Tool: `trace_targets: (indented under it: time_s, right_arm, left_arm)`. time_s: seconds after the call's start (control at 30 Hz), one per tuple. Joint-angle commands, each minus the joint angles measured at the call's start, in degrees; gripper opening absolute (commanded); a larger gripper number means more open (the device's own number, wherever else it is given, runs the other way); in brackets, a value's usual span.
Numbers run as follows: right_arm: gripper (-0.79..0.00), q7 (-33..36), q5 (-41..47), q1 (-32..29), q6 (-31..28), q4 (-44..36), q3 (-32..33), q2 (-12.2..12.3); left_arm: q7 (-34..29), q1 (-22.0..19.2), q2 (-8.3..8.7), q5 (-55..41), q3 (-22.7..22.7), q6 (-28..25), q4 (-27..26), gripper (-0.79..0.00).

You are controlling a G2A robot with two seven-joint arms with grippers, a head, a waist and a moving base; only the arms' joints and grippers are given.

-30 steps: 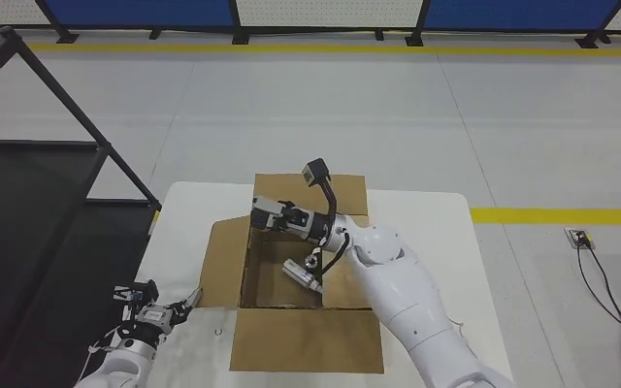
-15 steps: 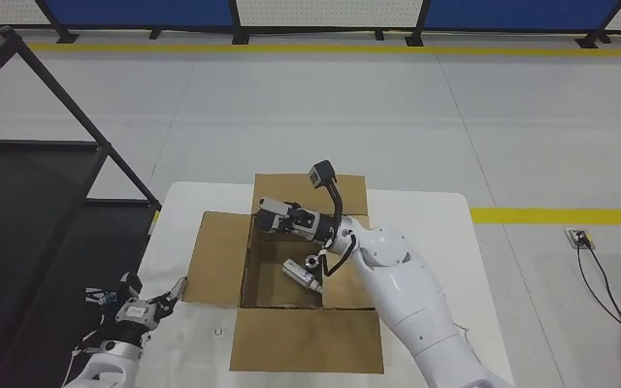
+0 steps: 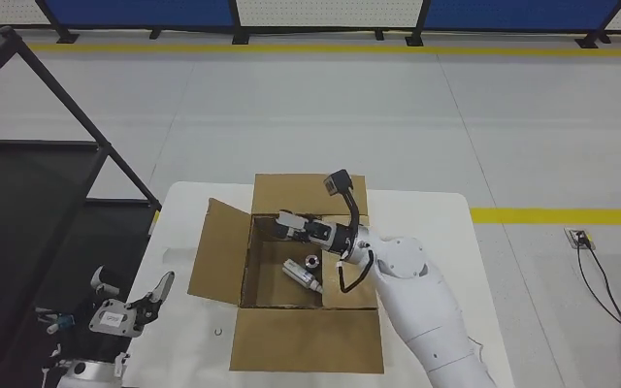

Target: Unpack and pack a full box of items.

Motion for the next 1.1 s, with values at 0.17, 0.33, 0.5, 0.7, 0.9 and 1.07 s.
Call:
trace_targets:
  time_s: [0.17,0.33,0.5,0.7,0.9,1.07]
  right_arm:
    - [0.000,3.21,-1.20,-7.44,0.28,-10.48,6.03,2.70]
    - [0.000,4.77,-1.27,-13.48,0.55,-18.27,11.26,4.58]
    - [0.000,4.48,-1.22,-16.24,1.32,-21.56,13.72,5.39]
    - [0.000,4.48,-1.22,-16.24,1.32,-21.56,13.72,5.39]
    - [0.000,4.48,-1.22,-16.24,1.32,-21.56,13.72,5.39]
    - [0.000,4.48,-1.22,-16.24,1.32,-21.56,13.72,5.39]
  left_arm:
    - [-6.24,0.39,0.02,1.22,3.32,-2.03,-7.28,0.000]
    - [-13.69,-3.62,0.00,3.33,10.76,-2.25,-8.64,0.000]
    - [-20.35,-7.67,-0.08,2.82,15.04,-1.33,-8.15,0.000]
    - [-20.35,-7.67,-0.08,2.82,15.04,-1.33,-8.15,0.000]
    - [-20.35,-7.67,-0.08,2.82,15.04,-1.33,-8.15,0.000]
    - [-20.86,-8.27,-0.06,2.46,15.21,-1.69,-7.60,0.000]
